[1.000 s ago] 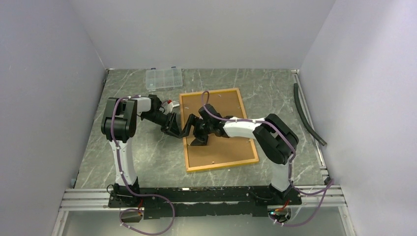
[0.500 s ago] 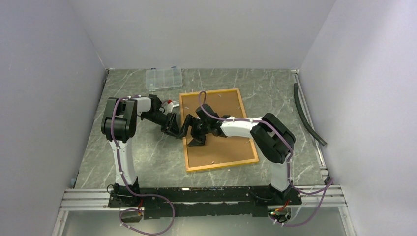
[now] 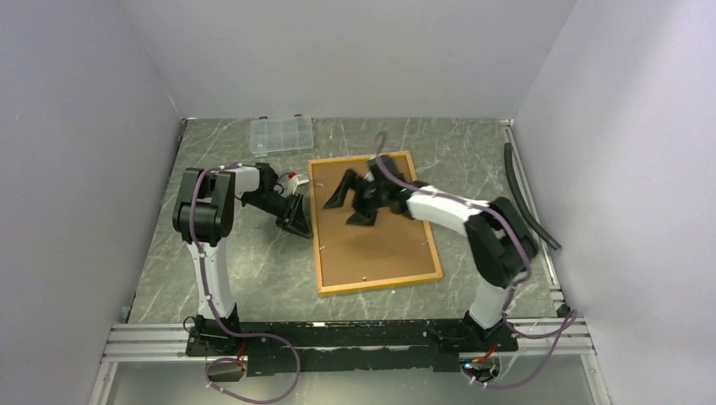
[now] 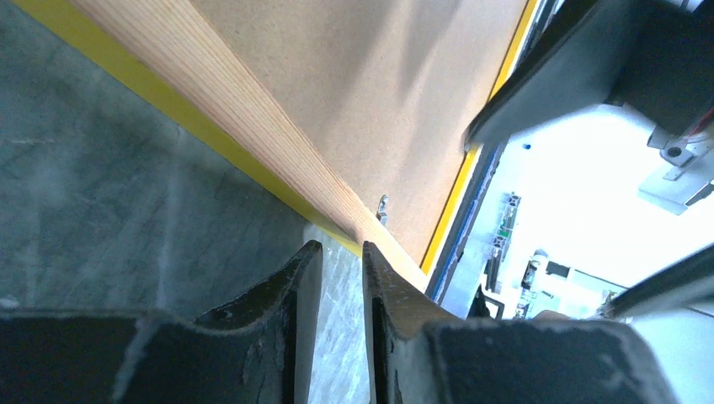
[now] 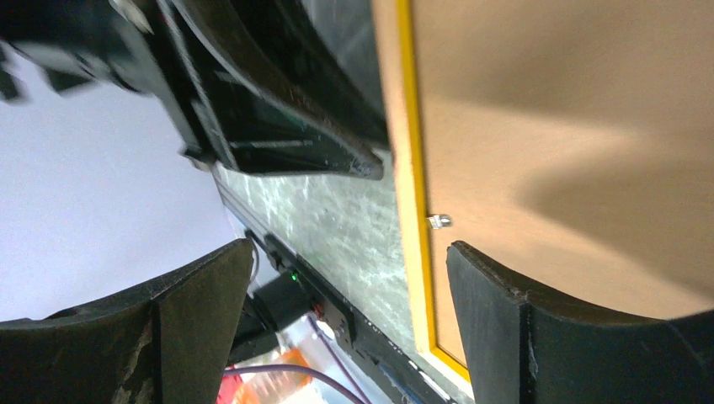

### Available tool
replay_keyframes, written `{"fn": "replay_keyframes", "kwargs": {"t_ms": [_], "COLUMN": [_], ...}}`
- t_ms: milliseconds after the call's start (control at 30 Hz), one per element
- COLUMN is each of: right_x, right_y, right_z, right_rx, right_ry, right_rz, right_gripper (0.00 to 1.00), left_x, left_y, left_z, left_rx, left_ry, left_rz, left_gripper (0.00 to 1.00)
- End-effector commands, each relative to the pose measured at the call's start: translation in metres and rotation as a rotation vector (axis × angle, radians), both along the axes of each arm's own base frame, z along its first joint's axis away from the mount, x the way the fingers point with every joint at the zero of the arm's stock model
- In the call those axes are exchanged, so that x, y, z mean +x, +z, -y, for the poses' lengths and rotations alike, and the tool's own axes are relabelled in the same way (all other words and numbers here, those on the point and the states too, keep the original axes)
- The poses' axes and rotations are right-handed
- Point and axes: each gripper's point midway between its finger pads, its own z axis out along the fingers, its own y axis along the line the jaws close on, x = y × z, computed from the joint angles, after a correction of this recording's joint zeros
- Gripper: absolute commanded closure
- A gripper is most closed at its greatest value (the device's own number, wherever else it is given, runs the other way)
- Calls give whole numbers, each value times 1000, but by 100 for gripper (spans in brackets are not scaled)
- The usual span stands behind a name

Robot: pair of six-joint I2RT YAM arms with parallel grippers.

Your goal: Put the photo into the frame

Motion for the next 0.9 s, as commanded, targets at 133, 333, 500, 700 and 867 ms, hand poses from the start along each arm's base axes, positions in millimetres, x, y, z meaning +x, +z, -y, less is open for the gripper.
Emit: {"fn": "replay_keyframes", "kwargs": {"t_ms": [133,333,500,700,867], "right_x": [129,179,205,225,227], "right_y": [33,-5,-25,-45,-41], "right_z": [179,243,236,221,188], "right_rx": [-262,-333,-299,-258,-202], "right_ry": [-329,-444,-447,-406,-326], "right_rz": [240,186,177,126,128], "right_gripper": [0,0,0,0,0], "left_x": [-9,-16,-25,-31,-42], "left_y": [12,2,-3,-5,-11], "left_z": [3,9,20,39,65], "left_rx": [-15,65,94,96,81], "left_ry": [-44,-109,-171,-239,-317], "left_rz": [69,137,175,178,154], "left_gripper": [71,70,70,70,70]}}
